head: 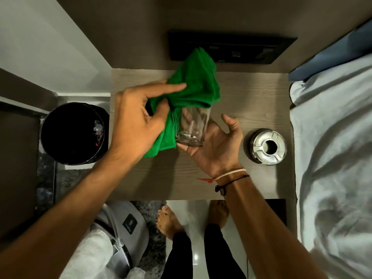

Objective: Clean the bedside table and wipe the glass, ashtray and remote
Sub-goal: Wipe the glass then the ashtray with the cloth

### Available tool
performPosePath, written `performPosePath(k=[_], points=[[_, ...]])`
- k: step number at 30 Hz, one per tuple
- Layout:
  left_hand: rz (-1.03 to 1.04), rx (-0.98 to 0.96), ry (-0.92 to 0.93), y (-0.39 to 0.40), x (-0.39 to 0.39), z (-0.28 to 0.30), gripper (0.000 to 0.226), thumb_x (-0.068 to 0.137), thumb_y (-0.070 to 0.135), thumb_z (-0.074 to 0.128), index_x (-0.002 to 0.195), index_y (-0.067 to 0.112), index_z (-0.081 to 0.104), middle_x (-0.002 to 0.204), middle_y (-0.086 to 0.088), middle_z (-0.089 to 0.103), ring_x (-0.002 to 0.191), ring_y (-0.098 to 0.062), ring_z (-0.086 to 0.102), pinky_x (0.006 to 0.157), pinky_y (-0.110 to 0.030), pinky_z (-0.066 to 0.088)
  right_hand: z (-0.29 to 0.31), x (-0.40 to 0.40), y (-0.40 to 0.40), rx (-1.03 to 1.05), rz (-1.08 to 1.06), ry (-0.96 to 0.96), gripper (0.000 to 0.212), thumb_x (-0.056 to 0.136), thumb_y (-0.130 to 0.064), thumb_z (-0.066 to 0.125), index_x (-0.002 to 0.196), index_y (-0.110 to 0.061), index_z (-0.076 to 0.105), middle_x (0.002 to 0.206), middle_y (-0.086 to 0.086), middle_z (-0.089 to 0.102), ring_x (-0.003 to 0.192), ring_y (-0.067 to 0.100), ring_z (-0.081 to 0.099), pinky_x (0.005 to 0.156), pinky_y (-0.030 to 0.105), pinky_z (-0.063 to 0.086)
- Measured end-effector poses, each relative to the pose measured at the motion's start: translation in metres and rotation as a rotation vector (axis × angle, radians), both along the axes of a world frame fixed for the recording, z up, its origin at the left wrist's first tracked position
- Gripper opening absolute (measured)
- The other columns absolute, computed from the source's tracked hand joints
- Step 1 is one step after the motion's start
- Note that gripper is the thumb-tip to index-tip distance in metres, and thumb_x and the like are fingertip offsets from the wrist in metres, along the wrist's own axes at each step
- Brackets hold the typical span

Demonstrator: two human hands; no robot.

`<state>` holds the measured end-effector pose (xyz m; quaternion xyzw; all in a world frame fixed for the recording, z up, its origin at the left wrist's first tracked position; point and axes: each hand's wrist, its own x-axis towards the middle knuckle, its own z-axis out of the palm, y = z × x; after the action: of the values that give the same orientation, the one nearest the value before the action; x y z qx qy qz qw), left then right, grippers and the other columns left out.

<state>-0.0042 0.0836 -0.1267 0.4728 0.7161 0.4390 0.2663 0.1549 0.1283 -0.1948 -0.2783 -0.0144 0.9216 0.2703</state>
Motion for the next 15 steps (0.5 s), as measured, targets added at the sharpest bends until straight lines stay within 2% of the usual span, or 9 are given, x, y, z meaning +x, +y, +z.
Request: performPosePath(k=[2,4,8,10,11,12,13,14,15], points=[[0.099,0.058,0.061,0.013,0.003,0.002,0.041,0.087,-0.007,0.054,0.117,0.011,0.074,0.120,0.000,0.072,0.117,-0.002,0.065,0.102,-0.016,0.048,0.001,0.001,0.006,-0.020,-0.009,-0.028,0.053,0.097,-0.051,0.029,0.141,-0.024,0.042,0.142,0.013,0.050,0.128,0.031,0.053,0.105,0.054,0.040],[0.108,0.081,0.091,0.025,0.007,0.006,0.041,0.087,-0.007,0.053,0.118,0.010,0.074,0.122,-0.004,0.072,0.116,-0.004,0.064,0.101,-0.014,0.048,0.002,-0.002,0.012,-0.003,-0.008,-0.120,0.043,0.101,-0.042,0.032,0.135,-0.024,0.050,0.127,0.011,0.064,0.107,0.026,0.068,0.091,0.048,0.053],[-0.147,-0.021,0.243,0.014,0.024,0.005,0.041,0.089,-0.003,0.056,0.120,0.019,0.073,0.136,-0.010,0.064,0.122,-0.017,0.065,0.102,-0.031,0.055,0.006,0.003,0.019,0.019,-0.039,-0.169,0.038,0.100,-0.033,0.038,0.114,-0.012,0.066,0.110,0.011,0.069,0.099,0.027,0.065,0.088,0.042,0.051],[-0.288,-0.048,0.245,-0.006,0.029,0.003,0.039,0.089,-0.002,0.058,0.116,0.020,0.075,0.135,-0.010,0.063,0.106,-0.012,0.072,0.085,-0.016,0.059,0.005,0.011,0.022,-0.004,-0.065,-0.165,0.037,0.089,-0.033,0.047,0.101,-0.011,0.075,0.097,0.013,0.075,0.089,0.028,0.071,0.079,0.040,0.058],[-0.355,-0.074,0.218,-0.018,0.031,0.002,0.037,0.089,0.000,0.059,0.114,0.022,0.075,0.133,-0.008,0.064,0.094,-0.009,0.073,0.074,-0.004,0.054,0.007,0.014,0.022,-0.004,-0.032,-0.119,0.040,0.088,-0.032,0.046,0.101,-0.011,0.077,0.096,0.017,0.076,0.089,0.030,0.073,0.080,0.041,0.061],[-0.411,-0.117,0.168,-0.028,0.031,0.002,0.037,0.089,0.003,0.058,0.113,0.025,0.076,0.132,-0.005,0.065,0.083,-0.004,0.073,0.068,-0.001,0.051,0.007,0.017,0.023,-0.008,-0.008,-0.048,0.044,0.094,-0.030,0.043,0.113,-0.006,0.074,0.103,0.023,0.074,0.096,0.033,0.072,0.090,0.043,0.058],[-0.455,-0.160,0.110,-0.036,0.032,0.002,0.038,0.087,0.005,0.058,0.112,0.028,0.077,0.131,-0.001,0.067,0.078,0.001,0.072,0.066,-0.005,0.054,0.006,0.022,0.025,-0.024,-0.031,-0.042,0.048,0.101,-0.029,0.039,0.133,0.000,0.059,0.112,0.026,0.069,0.106,0.036,0.066,0.101,0.046,0.051],[-0.478,-0.183,0.068,-0.042,0.032,0.000,0.040,0.086,0.005,0.059,0.111,0.030,0.077,0.130,0.001,0.068,0.088,0.004,0.072,0.074,-0.013,0.058,0.005,0.025,0.029,-0.018,-0.060,-0.124,0.049,0.103,-0.035,0.039,0.143,-0.007,0.048,0.116,0.020,0.064,0.110,0.034,0.061,0.104,0.046,0.047],[-0.473,-0.192,0.043,-0.047,0.031,-0.001,0.041,0.085,0.004,0.059,0.110,0.031,0.078,0.129,0.002,0.069,0.101,0.004,0.070,0.085,-0.019,0.059,0.002,0.032,0.034,-0.010,-0.065,-0.209,0.051,0.100,-0.044,0.042,0.140,-0.012,0.047,0.116,0.012,0.062,0.109,0.028,0.059,0.101,0.044,0.049]])
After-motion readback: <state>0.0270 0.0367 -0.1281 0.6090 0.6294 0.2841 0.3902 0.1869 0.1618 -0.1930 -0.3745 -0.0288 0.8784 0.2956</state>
